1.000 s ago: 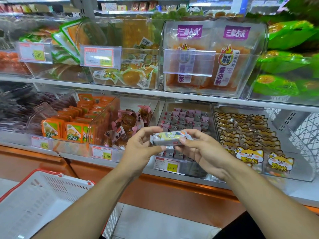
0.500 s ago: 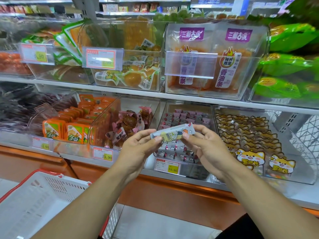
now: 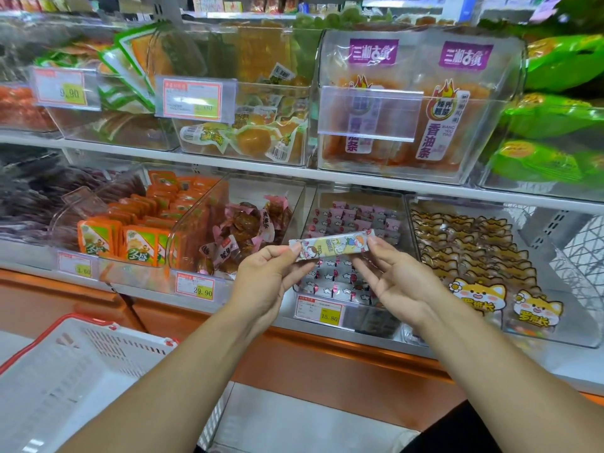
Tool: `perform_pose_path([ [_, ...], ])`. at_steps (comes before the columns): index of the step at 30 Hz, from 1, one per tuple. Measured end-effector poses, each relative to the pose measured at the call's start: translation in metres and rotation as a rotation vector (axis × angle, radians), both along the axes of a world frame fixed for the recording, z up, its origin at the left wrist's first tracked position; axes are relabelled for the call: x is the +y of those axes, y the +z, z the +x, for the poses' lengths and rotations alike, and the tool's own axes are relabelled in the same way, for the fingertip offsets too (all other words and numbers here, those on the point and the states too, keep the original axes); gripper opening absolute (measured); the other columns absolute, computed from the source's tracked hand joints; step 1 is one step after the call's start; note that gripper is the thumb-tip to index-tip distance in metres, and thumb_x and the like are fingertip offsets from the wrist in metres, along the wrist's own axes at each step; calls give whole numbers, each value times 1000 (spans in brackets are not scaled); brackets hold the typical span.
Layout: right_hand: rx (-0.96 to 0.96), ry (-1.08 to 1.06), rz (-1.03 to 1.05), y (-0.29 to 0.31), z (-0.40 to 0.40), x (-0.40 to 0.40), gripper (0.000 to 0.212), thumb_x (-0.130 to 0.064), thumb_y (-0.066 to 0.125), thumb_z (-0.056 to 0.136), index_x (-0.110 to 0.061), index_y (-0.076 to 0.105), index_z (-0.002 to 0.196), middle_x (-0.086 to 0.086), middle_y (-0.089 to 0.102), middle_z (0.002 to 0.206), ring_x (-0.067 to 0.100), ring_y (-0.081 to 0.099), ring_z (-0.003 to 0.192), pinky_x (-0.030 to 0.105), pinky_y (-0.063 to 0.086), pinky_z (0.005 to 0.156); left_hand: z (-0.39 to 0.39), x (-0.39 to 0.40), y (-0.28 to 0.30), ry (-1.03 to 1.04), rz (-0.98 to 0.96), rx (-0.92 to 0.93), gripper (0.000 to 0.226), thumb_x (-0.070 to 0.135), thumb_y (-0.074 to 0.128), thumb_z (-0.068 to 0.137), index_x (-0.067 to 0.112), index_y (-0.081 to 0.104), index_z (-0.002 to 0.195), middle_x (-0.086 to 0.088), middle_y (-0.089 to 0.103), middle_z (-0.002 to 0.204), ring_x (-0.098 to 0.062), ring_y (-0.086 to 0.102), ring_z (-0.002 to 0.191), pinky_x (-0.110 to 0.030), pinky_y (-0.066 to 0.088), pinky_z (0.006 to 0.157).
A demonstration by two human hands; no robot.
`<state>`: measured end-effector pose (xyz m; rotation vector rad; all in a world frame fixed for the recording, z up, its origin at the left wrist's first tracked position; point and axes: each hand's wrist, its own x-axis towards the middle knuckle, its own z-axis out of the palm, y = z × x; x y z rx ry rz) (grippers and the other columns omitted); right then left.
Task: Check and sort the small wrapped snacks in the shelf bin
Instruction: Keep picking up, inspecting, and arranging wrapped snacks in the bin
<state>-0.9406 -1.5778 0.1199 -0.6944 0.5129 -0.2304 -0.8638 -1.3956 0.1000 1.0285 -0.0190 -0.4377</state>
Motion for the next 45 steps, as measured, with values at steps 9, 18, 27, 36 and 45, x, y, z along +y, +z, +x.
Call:
perform_pose_path([
  [9, -67, 1, -233, 8, 13, -5, 38, -12, 74, 76, -3, 59, 110, 18, 75, 111, 22, 75, 98, 23, 61, 72, 5, -15, -8, 89, 213, -148, 12, 10, 66, 97, -1, 68, 101, -12, 78, 89, -18, 77, 83, -30, 63, 76],
  [18, -15, -423, -528, -1, 54, -6, 38, 4, 78, 79, -5, 66, 114, 12, 74, 109, 23, 73, 98, 26, 59, 74, 11, -28, -6, 195, 398, -392, 7, 14, 71, 92, 18, 74, 87, 1, 76, 75, -11, 72, 74, -24, 56, 69],
  [27, 173, -268, -1570, -10, 148, -37, 21, -20, 64, 97, -9, 69, 114, 5, 65, 106, 13, 50, 95, -7, 27, 78, -1, -39, -23, -312, 1291, -1178, 66, 45, 60, 97, 14, 38, 151, -4, 28, 160, -22, 16, 151, -35, 19, 122],
  [36, 200, 107, -1932, -37, 197, -53, 24, 0, 48, 94, -5, 69, 104, 15, 68, 110, 31, 62, 109, 35, 48, 93, 0, -40, -25, -412, 1400, -1209, 74, 55, 50, 100, 10, 31, 155, -10, 20, 165, -27, 5, 154, -39, 8, 125],
  [45, 253, 275, -2013, -21, 181, -50, 37, 10, 48, 91, -5, 66, 120, 18, 67, 107, 34, 64, 102, 38, 53, 85, 1, -40, -32, -378, 1341, -1175, 72, 54, 51, 99, 11, 34, 154, -7, 22, 165, -24, 6, 154, -40, 13, 125],
])
